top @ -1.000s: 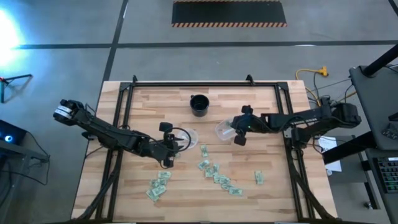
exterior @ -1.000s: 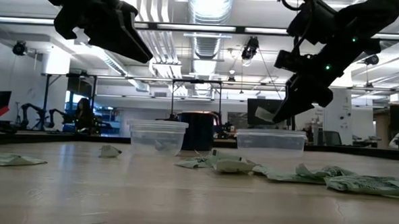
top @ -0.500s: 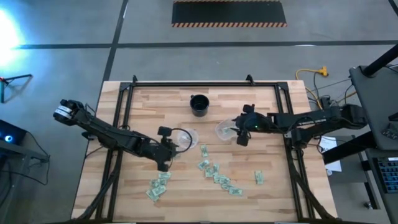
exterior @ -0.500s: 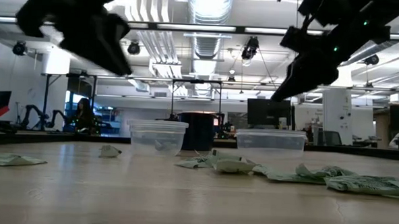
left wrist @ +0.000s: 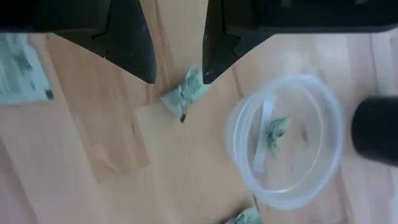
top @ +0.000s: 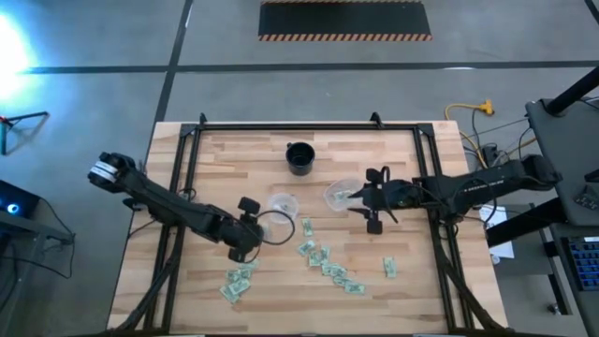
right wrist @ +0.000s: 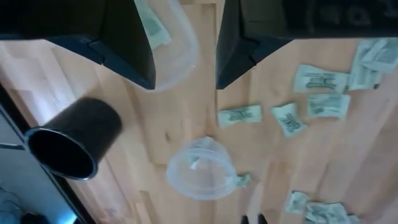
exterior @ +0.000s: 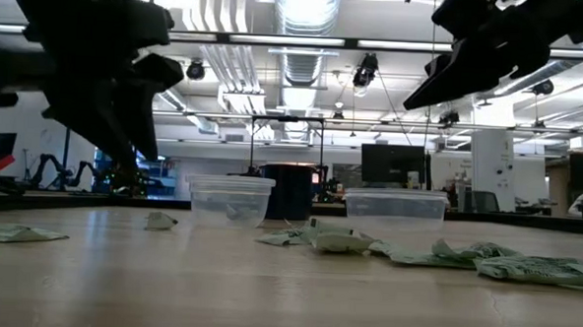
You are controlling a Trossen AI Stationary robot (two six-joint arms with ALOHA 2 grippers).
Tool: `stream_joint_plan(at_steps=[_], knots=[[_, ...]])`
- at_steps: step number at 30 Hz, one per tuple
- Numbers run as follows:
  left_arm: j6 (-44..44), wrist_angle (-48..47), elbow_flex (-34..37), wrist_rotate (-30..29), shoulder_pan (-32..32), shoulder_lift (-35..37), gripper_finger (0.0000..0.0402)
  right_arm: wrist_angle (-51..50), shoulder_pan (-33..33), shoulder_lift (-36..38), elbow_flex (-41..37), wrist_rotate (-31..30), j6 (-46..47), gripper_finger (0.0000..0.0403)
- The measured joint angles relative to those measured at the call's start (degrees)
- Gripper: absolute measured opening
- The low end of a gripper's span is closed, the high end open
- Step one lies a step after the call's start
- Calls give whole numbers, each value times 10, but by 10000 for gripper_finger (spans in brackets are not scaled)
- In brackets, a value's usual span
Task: Pick and place Stevia / Truvia into bins
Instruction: Put the green stevia packet into the left transparent container
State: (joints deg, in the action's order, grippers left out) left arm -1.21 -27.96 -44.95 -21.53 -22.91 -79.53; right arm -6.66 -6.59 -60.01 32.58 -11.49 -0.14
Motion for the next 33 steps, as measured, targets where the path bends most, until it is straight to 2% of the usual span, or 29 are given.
stream_joint_plan(at_steps=[7,23,33], knots=[[-27,28,-4,-3,15,-60,114,1,-24,0,0,0,15,149],[-117,23,-23,4,48,-119,114,1,-49,0,0,-2,28,144],[-116,31,-23,83,76,-122,114,-2,-49,-1,0,-2,28,140]])
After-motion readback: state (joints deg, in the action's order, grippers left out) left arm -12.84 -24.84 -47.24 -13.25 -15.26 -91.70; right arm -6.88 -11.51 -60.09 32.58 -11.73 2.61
